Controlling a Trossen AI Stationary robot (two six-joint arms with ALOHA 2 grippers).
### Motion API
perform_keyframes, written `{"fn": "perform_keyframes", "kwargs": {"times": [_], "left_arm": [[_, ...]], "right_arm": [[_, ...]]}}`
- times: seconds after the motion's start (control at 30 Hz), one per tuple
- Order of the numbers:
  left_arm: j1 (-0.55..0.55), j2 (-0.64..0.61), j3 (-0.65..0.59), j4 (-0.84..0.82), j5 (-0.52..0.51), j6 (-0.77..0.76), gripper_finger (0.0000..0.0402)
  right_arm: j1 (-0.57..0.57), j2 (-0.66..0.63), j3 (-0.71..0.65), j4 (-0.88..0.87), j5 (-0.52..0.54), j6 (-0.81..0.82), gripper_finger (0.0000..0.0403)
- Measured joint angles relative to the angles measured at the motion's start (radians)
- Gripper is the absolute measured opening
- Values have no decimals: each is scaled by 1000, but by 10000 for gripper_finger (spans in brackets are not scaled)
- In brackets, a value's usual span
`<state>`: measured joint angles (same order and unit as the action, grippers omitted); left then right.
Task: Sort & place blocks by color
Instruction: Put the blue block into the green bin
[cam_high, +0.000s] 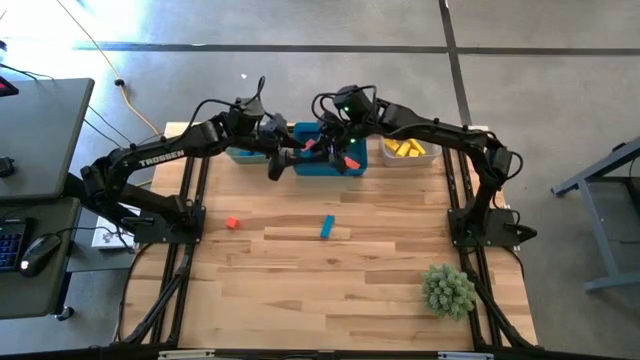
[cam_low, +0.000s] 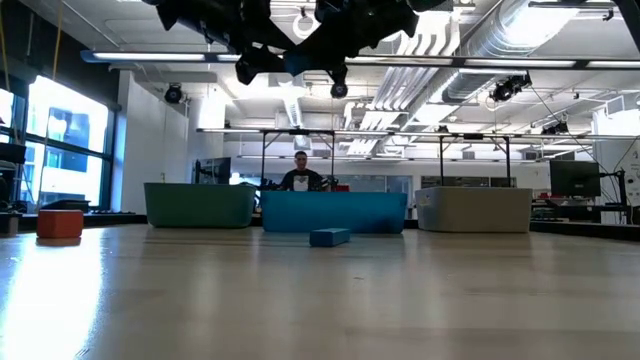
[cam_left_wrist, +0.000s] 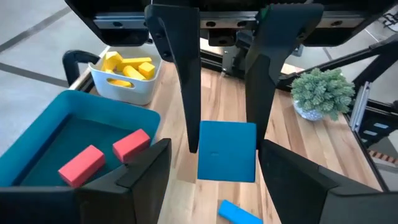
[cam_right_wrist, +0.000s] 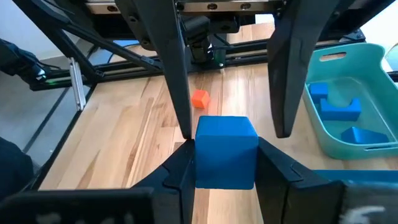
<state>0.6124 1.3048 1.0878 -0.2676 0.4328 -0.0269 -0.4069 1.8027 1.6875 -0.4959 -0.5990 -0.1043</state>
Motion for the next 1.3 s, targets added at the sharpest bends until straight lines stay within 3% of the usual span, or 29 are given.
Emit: {"fn": "perform_keyframes", "kwargs": {"times": [0.3,0.73,0.9,1.17,1.3], "left_arm": [[-6,0,0,-90,-2,-15,229],[-6,0,0,-66,2,-5,224],[-6,0,0,-65,3,12,188],[-6,0,0,-65,8,70,99],[-5,0,0,-65,5,86,98]], "right_arm": [[18,0,0,4,28,22,99],[30,0,0,1,45,29,99],[29,0,0,1,46,28,99],[29,0,0,-1,47,21,99],[29,0,0,0,48,21,99]]}}
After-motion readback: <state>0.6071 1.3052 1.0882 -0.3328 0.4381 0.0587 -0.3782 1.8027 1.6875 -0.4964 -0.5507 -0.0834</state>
